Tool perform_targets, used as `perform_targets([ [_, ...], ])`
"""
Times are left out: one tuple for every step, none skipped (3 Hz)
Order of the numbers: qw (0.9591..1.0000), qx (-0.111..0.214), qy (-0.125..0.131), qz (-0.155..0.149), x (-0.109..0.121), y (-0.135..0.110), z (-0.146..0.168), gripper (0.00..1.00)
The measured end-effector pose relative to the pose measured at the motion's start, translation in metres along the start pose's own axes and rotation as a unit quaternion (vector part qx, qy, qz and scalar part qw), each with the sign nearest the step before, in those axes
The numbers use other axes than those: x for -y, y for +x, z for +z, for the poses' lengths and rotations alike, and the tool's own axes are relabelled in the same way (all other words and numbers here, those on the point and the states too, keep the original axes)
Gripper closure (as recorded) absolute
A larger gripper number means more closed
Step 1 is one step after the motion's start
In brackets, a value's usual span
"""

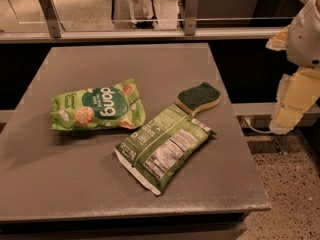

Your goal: Pick sponge

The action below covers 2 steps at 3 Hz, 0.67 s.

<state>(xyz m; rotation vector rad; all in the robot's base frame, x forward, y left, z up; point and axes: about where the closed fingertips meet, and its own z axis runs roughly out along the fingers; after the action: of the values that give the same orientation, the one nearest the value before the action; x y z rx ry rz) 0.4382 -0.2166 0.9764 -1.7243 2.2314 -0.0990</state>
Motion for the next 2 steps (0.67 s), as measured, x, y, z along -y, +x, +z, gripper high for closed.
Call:
perform_targets([
  [1.0, 0.0, 0.0, 0.0, 0.0, 0.0, 0.0, 0.0],
  [0.9995, 0.003, -0.004, -0.03, 0.027, -0.008, 0.029, 0.0],
])
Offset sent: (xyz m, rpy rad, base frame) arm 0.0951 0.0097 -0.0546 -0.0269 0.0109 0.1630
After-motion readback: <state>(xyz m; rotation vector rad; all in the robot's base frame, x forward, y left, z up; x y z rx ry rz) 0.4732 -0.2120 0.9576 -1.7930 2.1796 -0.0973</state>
